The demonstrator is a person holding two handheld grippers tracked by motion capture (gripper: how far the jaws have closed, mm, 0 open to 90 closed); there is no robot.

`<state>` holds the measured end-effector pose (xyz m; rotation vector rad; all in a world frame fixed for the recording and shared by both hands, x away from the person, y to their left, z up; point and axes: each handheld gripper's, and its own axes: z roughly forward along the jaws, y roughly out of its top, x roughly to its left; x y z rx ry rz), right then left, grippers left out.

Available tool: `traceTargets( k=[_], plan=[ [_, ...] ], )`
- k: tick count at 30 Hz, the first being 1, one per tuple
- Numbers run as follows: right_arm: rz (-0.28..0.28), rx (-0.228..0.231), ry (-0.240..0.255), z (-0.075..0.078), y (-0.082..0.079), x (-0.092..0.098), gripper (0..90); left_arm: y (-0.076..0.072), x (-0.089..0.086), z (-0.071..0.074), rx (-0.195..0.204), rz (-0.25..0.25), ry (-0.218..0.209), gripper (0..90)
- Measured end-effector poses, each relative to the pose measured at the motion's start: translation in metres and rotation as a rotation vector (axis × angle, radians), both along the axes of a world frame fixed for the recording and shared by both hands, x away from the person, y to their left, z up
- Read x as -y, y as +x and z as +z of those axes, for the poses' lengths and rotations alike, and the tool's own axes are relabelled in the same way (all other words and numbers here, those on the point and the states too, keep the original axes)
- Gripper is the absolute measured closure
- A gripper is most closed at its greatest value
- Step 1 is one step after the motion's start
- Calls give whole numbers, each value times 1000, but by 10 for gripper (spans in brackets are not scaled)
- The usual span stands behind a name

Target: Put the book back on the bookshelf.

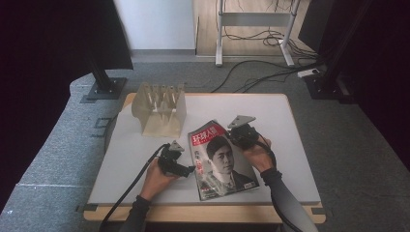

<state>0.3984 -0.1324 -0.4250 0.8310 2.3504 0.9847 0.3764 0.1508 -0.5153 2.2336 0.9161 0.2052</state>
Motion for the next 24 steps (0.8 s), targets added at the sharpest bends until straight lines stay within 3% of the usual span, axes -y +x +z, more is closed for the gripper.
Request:
traceTargets(
  k=[3, 10, 15, 21, 24],
  plan=[
    [14, 20, 10, 8, -5, -1, 864, 3, 0, 4, -11, -15, -41, 59],
    [42, 53, 20, 26, -15, -3, 863, 11, 12, 10, -12, -84, -27, 94],
    [57, 73, 25, 34, -20, -2, 863, 19, 20, 8, -43, -120, -19, 129],
    [73, 77, 42, 38, -23, 1, 863, 29, 24, 1, -102, -165, -75, 142],
    [80, 77, 48, 38, -24, 1, 863, 31, 28, 1, -111, -198, -85, 147]
  ],
)
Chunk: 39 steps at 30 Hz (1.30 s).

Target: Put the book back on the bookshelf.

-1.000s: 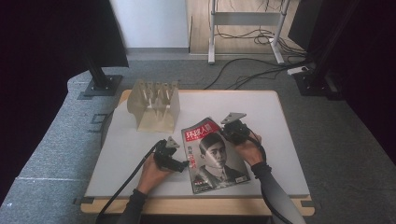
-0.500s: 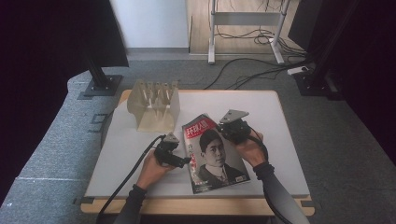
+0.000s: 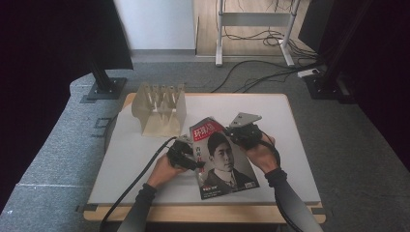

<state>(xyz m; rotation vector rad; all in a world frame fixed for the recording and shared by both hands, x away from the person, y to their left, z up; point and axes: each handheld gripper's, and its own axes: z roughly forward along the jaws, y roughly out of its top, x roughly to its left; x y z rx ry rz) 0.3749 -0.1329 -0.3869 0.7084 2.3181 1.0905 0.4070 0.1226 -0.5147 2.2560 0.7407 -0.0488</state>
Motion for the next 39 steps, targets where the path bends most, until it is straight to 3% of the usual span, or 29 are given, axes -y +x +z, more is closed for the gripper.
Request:
traceTargets(
  k=[4, 9, 14, 22, 35, 39],
  plan=[
    [8, 4, 11, 2, -1, 1, 864, -1, 5, 4, 18, -13, 20, 154],
    [18, 6, 40, 7, -2, 5, 864, -1, 5, 15, 63, 9, -3, 232],
    [24, 13, 55, 12, -3, 6, 863, -3, 10, 28, 123, 23, 25, 296],
    [32, 30, 60, 17, -5, 6, 863, -3, 10, 48, 171, 43, 34, 431],
    [31, 55, 72, 27, -4, 6, 862, -2, 4, 79, 166, 87, 15, 687],
    [18, 63, 80, 29, -3, 11, 861, -4, 2, 87, 205, 106, 8, 740]
  ],
)
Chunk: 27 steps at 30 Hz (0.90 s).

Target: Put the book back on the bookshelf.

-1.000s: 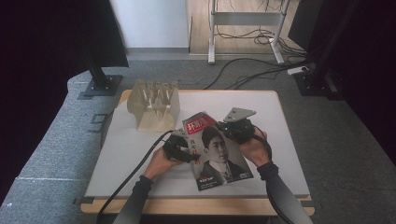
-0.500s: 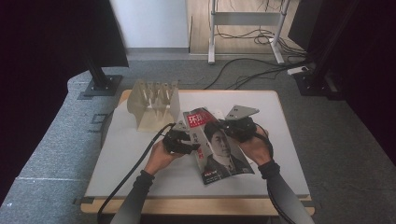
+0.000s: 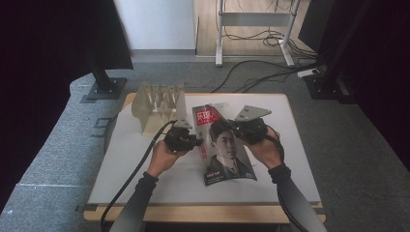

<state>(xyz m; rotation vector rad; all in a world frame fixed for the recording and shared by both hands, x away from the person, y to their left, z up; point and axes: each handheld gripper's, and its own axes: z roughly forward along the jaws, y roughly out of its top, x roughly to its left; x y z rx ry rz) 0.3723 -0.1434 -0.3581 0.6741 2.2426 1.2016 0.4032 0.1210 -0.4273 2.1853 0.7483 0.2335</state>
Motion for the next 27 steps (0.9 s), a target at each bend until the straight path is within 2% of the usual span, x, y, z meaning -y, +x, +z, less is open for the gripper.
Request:
traceTargets(
  k=[3, 4, 7, 11, 14, 22, 27],
  plan=[
    [-11, 9, 5, 1, 2, 4, 859, -4, -3, 10, 80, 19, 8, 772],
    [-15, 11, 5, 2, 3, 5, 858, -6, -5, 14, 122, 28, 6, 784],
    [-32, 5, 31, 3, 7, 8, 854, -11, -10, 20, 178, 33, 21, 807],
    [-72, -23, 22, -5, 13, 14, 856, -17, -16, 20, 180, 22, -4, 812],
    [-80, -35, 49, -7, 12, 23, 857, -23, -17, 22, 186, -1, -6, 813],
    [-60, -26, 70, -7, -11, 43, 858, -44, -10, 32, 212, -81, 26, 781],
    [-46, -12, 79, -8, -25, 51, 858, -43, -2, 43, 229, -89, 31, 743]
  ],
)
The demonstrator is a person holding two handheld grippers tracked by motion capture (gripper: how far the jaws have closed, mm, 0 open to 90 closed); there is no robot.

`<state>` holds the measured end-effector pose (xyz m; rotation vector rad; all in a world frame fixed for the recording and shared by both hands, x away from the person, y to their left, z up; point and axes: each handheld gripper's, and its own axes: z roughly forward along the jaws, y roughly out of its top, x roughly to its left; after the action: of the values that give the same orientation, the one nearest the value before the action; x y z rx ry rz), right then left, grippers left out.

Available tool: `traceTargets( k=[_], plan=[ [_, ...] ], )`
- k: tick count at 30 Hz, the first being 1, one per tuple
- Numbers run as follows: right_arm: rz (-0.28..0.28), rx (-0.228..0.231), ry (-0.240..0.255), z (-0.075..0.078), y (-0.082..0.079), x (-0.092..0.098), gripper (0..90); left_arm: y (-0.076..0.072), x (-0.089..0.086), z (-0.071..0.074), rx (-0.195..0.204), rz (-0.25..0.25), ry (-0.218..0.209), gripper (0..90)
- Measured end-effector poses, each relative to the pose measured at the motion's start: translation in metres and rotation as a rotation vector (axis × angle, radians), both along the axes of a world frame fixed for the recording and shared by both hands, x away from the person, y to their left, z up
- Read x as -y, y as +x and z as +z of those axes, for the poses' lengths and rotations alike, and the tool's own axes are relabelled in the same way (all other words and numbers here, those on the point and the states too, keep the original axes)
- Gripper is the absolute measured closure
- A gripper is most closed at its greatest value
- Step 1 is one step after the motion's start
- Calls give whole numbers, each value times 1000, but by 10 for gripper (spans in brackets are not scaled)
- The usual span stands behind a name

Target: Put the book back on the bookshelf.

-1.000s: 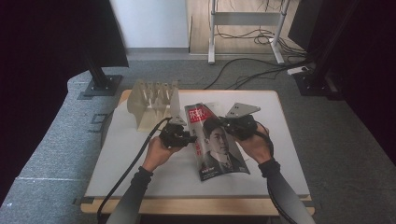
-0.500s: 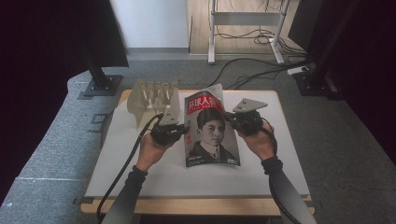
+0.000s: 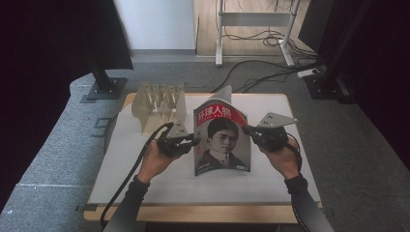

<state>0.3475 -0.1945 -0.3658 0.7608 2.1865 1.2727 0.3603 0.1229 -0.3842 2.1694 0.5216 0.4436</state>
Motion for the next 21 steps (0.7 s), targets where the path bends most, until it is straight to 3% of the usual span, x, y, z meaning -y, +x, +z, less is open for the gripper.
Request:
traceTargets(
  k=[4, 9, 12, 14, 18, 21],
  plan=[
    [10, 2, 0, 0, -5, 5, 858, 6, 4, 14, 2, -7, -52, 724],
    [16, -1, 18, -2, -7, 10, 857, 12, 12, 28, -2, 0, -51, 719],
    [21, -2, 20, -2, -7, 11, 856, 15, 18, 30, -8, 7, -34, 723],
    [24, -4, 19, -2, -7, 12, 855, 17, 20, 30, -8, 19, -27, 779],
    [22, -8, 26, -3, -5, 13, 850, 20, 19, 30, -31, 15, -35, 846],
    [13, -12, 24, -4, -3, 15, 822, 21, 15, 30, -57, -5, -71, 866]
  ],
)
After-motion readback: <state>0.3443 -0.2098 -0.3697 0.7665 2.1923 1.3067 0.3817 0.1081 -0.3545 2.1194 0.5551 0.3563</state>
